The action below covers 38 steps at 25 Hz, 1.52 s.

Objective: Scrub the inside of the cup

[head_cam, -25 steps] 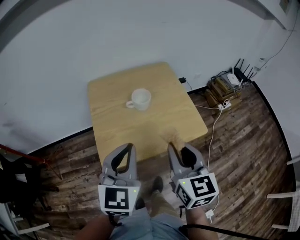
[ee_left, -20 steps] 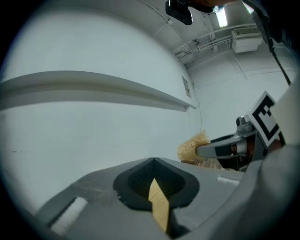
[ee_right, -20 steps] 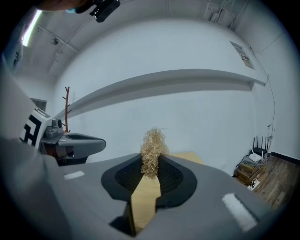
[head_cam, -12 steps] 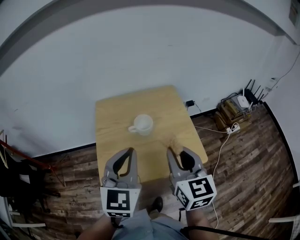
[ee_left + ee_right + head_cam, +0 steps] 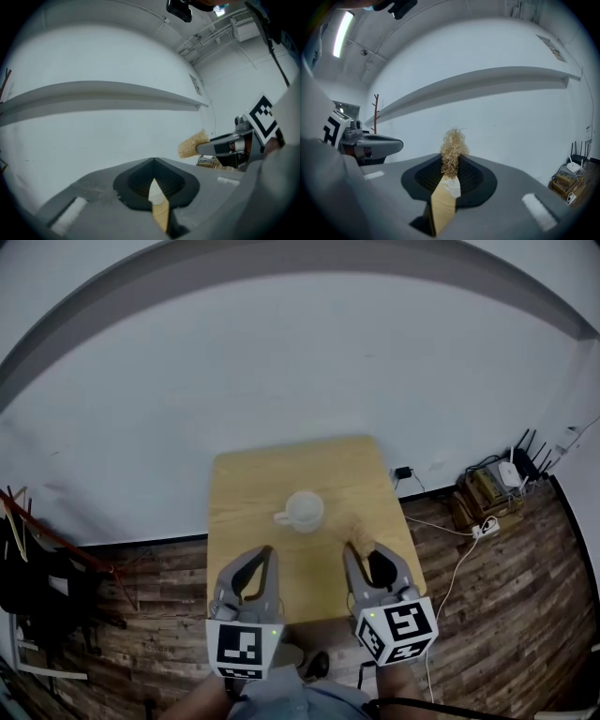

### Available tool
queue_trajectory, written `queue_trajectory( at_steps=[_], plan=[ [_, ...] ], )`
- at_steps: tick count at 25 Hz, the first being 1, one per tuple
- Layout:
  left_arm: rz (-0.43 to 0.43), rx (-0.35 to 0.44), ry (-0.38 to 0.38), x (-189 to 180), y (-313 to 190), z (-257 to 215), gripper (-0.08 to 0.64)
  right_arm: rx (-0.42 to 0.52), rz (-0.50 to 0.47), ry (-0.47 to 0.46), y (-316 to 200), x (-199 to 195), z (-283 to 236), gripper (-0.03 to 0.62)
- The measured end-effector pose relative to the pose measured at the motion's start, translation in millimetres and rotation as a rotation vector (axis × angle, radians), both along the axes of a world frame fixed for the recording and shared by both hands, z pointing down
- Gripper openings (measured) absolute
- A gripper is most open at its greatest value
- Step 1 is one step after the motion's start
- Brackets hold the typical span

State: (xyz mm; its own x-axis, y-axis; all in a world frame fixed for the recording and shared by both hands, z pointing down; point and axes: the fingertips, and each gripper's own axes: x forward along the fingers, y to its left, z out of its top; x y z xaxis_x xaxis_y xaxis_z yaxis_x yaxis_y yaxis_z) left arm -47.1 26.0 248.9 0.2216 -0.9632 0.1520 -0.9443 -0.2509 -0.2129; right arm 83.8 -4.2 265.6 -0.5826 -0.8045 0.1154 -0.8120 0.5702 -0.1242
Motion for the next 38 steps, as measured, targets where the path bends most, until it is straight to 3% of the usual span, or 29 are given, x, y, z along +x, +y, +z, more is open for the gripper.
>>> queue_trajectory(
  at_steps=[7,11,21,27,31,38],
  plan=[
    [-0.005,-0.022,0.016,-14.3,-25.2,14.0,0.02,-0.03,-0.016,0.009,-25.6,-14.5,10.0,0.08],
    [0.002,-0.056,0.098,-20.7,-49.4,27.2,0.018,-0.064,-0.021,0.028,-46.5,-27.4,20.3,0.08],
    [0.13,-0.151,0.198,-46.6,-100.5,96.3,0.02,-0.18,-0.048,0.108,-83.0,-61.9,69.6,0.08],
    [0.256,-0.216,0.252,-55.1,-129.9,145.1,0.02,-0.251,-0.072,0.126,-102.2,-81.8,106.8,0.08],
    [0.345,-0.242,0.23,-58.3,-143.1,175.1,0.055,-0.278,-0.084,0.163,-106.4,-84.1,126.6,0.08],
    [0.576,-0.176,0.102,-43.8,-164.7,205.5,0.167,-0.319,-0.104,0.161,-119.9,-85.7,144.1,0.08]
  ],
)
